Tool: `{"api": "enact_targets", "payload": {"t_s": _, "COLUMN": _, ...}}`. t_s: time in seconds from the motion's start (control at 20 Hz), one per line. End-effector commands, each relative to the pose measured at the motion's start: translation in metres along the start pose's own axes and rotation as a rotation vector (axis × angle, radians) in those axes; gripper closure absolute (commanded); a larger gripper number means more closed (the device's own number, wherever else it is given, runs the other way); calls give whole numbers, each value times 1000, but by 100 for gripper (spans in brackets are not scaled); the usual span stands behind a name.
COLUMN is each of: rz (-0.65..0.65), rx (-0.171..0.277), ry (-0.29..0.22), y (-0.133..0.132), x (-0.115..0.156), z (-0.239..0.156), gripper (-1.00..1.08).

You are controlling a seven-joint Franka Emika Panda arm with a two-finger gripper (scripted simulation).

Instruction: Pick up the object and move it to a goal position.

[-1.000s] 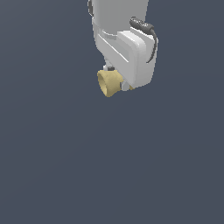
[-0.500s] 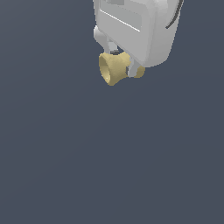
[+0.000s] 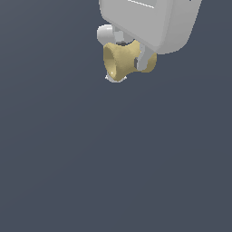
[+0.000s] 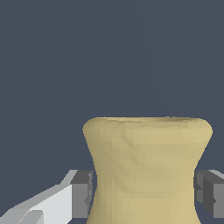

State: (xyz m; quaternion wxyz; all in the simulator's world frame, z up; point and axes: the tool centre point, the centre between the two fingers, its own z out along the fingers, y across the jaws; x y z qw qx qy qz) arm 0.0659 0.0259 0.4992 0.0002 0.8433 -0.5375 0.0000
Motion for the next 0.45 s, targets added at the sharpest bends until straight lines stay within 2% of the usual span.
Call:
{"api": "enact_targets", "payload": {"t_s": 0.0, "rz": 0, "rx": 0, "ry": 0, "y": -1, "x": 0, "z": -3, "gripper": 108}}
{"api": "enact_targets", "payload": {"t_s": 0.4, "rz": 0, "rx": 0, "ry": 0, "y": -2, "x": 0, "z": -6, "gripper": 108}}
